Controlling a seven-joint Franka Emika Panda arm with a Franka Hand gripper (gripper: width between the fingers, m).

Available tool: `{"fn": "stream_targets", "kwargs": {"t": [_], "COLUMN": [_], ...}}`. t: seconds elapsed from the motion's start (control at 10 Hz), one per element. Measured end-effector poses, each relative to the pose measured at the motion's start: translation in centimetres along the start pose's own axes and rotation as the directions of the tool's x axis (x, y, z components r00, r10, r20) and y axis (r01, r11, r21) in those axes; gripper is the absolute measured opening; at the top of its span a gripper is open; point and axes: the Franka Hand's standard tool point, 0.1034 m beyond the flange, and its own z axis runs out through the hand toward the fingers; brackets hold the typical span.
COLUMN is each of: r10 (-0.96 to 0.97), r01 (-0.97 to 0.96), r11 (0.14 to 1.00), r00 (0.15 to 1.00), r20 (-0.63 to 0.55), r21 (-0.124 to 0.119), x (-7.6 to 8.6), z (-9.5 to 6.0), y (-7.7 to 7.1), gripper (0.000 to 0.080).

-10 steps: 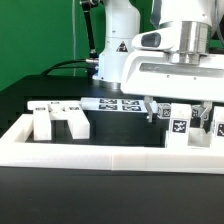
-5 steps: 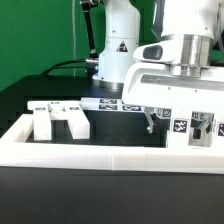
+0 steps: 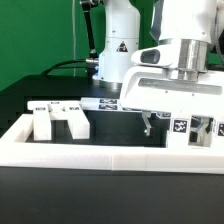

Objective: Assemble chair

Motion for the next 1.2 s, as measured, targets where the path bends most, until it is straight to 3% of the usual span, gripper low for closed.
{"fn": "stream_targets", "kwargs": {"t": [0.1, 0.2, 0.3, 0.7, 1.2], "r10": [0.0, 0.001, 0.001, -0.001, 0.044], "r01": [0.0, -0.001, -0.001, 0.001, -0.045], "r11": [1.0, 1.0, 1.0, 1.0, 0.999], "r00": [1.0, 1.0, 1.0, 1.0, 0.998], "r20": [0.0, -0.003, -0.005, -0.006, 0.035], "r21": [0.0, 0.0, 0.001, 0.001, 0.022], "x": [0.0, 0.1, 0.2, 0.2, -0.2], "z": [0.0, -0.1, -0.1, -0.3, -4.4], "y": [0.0, 0.0, 0.0, 0.1, 3.1], "gripper": [0.0461, 0.0461, 0.0333, 0.0333, 0.0333]}}
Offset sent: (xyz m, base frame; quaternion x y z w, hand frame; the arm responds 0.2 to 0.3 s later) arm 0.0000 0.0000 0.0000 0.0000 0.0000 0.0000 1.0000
